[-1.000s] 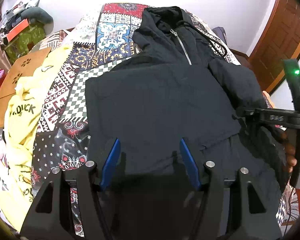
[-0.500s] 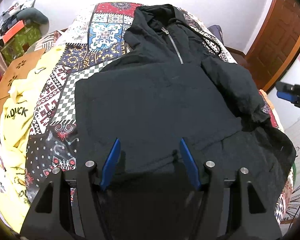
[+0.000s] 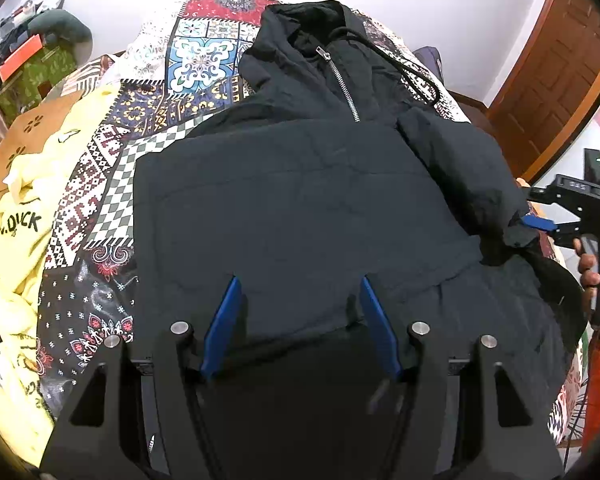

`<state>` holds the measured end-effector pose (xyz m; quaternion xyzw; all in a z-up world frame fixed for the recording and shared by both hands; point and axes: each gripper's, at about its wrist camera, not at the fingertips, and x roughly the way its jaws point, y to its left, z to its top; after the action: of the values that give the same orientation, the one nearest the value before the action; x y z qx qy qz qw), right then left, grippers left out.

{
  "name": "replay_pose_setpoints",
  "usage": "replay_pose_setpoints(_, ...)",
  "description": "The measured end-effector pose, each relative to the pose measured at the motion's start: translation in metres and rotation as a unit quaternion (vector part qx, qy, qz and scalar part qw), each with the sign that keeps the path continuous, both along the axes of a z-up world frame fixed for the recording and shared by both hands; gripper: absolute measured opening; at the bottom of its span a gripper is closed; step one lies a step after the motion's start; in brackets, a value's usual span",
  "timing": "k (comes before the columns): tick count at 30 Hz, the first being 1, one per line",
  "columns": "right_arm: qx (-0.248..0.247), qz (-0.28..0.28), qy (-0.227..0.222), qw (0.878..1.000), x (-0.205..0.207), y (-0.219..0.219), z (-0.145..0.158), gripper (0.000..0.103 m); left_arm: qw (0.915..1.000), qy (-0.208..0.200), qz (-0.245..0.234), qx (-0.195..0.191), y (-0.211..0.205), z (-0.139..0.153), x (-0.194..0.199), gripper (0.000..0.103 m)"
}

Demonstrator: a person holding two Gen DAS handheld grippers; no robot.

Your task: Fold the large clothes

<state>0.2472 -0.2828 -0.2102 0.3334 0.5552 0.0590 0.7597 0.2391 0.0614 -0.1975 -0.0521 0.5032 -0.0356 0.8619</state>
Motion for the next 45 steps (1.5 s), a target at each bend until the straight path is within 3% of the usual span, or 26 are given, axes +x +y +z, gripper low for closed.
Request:
replay_pose_setpoints(7,0.01,-0.03,-0.003,0.999,0.012,0.0,-0.012,0.056,0.9999,0.004,0.009,-0.007,0.006,-0.003,0.002,0.061)
replay_pose_setpoints(9,-0.01,-0.032,-0.012,0.999,0.012,0.0,-0.008,0.039,0.9999,0.003,0.01,-0.008,0.009,-0.003,0.001,0.061)
replay_pose_setpoints(15,-0.078,-0.028,-0.068,0.994,0.002,0.004,0.026,0.011,0.9998,-0.005,0.017,-0.008,0.015,0.002,-0.003,0.061)
replay_pose_setpoints(22,-0.113,0.03,-0.159,0.98,0.0,0.039,0.093,0.009,0.9995,-0.022,0.019,-0.012,0.022,0.013,-0.015,0.061)
replay_pose_setpoints(32,-0.08,0.14,-0.242,0.957,-0.012,0.14,0.155,0.008,0.9979,-0.049,0.038,-0.016,0.051,0.031,-0.036,0.061)
replay_pose_setpoints(39,-0.078,0.269,-0.234,0.931,-0.032,0.239,0.136,0.008,0.9963,-0.051,0.065,-0.024,0.079,0.031,-0.054,0.061)
replay_pose_setpoints(45,-0.107,0.367,-0.16,0.91,-0.052,0.31,0.073,0.008,0.9947,-0.042,0.089,-0.032,0.101,0.023,-0.071,0.061)
